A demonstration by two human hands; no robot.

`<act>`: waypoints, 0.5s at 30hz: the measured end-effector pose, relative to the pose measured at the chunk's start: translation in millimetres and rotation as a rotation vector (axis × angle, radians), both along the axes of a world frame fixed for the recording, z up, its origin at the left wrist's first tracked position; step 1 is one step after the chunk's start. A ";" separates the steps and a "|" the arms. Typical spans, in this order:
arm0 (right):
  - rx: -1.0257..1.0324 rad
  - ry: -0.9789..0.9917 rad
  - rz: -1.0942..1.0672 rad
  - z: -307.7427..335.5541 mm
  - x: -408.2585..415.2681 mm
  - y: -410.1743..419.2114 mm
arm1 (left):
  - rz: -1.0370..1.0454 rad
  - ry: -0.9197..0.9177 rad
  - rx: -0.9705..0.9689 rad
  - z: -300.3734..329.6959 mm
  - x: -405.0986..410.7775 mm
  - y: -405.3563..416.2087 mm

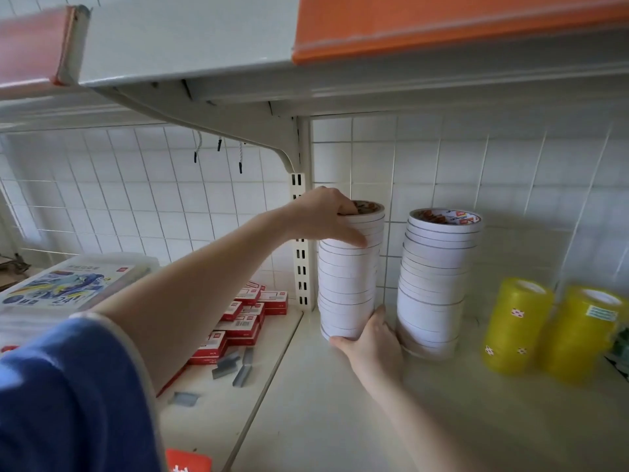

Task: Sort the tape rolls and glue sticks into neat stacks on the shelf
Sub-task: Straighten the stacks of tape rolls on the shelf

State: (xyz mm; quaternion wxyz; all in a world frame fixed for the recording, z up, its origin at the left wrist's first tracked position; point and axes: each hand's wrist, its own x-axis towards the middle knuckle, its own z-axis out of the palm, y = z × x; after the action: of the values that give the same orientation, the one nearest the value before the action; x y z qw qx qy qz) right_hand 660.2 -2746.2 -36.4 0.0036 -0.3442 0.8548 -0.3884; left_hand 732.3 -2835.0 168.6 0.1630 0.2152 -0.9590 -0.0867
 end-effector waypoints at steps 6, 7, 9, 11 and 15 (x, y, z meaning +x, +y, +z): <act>-0.002 -0.044 0.028 -3.9 -2.5 1.5 | -0.041 -0.105 0.003 9.4 -1.2 -4.6; 0.007 -0.032 0.024 -4.2 -2.8 1.1 | -0.049 -0.111 0.004 10.2 -1.8 -5.3; 0.027 0.004 0.007 -3.7 -2.6 -0.6 | -0.055 -0.128 0.003 11.6 -3.6 -5.4; 0.017 0.025 0.004 -2.1 -1.4 -2.1 | -0.055 -0.156 -0.010 13.3 -6.2 -4.3; -0.049 -0.034 0.013 0.5 -1.8 -7.9 | -0.054 -0.273 -0.082 18.3 -11.8 -3.5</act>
State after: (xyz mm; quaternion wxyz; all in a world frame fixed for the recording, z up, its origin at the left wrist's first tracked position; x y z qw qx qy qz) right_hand 658.5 -2754.1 -36.0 0.0124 -0.3432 0.8426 -0.4149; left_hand 720.5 -2838.5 186.8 0.0372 0.1925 -0.9804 -0.0215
